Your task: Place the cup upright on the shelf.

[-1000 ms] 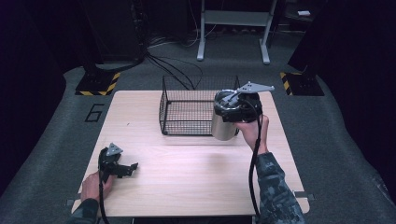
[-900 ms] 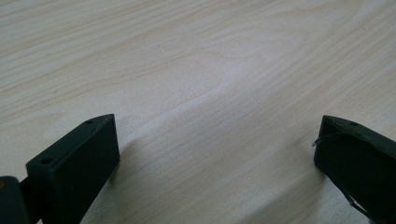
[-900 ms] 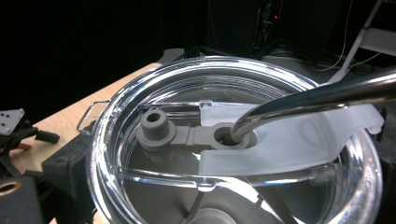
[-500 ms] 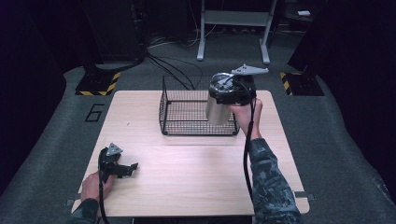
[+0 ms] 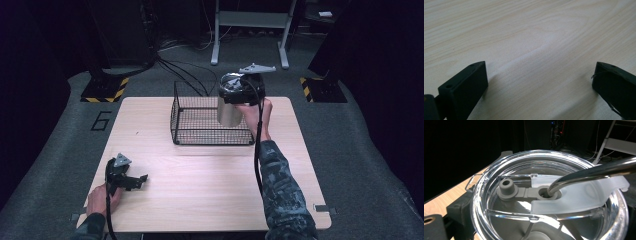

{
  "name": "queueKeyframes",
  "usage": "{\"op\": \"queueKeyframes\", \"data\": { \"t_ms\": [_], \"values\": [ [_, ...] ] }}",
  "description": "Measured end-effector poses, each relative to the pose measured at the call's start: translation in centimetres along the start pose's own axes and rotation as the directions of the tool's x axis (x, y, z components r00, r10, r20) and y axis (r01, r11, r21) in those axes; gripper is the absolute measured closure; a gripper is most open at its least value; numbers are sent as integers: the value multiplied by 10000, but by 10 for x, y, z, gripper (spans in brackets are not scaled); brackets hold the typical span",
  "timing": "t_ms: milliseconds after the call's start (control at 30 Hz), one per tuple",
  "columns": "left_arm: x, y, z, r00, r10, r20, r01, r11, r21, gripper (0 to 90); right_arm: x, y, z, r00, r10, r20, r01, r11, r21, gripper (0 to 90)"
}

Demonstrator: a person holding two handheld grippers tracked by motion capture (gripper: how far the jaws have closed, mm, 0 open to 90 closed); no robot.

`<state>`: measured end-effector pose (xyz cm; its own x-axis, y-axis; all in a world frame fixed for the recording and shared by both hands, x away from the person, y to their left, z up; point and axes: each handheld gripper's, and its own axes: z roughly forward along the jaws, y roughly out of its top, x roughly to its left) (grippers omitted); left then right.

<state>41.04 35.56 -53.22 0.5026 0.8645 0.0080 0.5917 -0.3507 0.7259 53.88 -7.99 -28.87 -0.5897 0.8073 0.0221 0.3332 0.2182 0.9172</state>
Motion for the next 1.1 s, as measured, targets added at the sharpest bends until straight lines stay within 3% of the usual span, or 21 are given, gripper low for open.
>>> {"op": "queueKeyframes", "data": {
  "t_ms": [500, 867, 1100],
  "values": [
    [0, 0, 0, 10000, -1, 2, 1, 10000, 1, 0, 0, 2, 26, 9995, 170, 279, -173, 9998, 126, 39],
    [1, 0, -1, 9999, 115, 9, -115, 9999, 81, 0, -6, 0, 42, 9978, 199, 632, -214, 9995, 229, 38],
    [1, 0, -1, 9999, 113, 11, -113, 9999, 81, 0, -11, -5, 53, 9958, 450, 794, -477, 9983, 325, 38]
  ]
}}
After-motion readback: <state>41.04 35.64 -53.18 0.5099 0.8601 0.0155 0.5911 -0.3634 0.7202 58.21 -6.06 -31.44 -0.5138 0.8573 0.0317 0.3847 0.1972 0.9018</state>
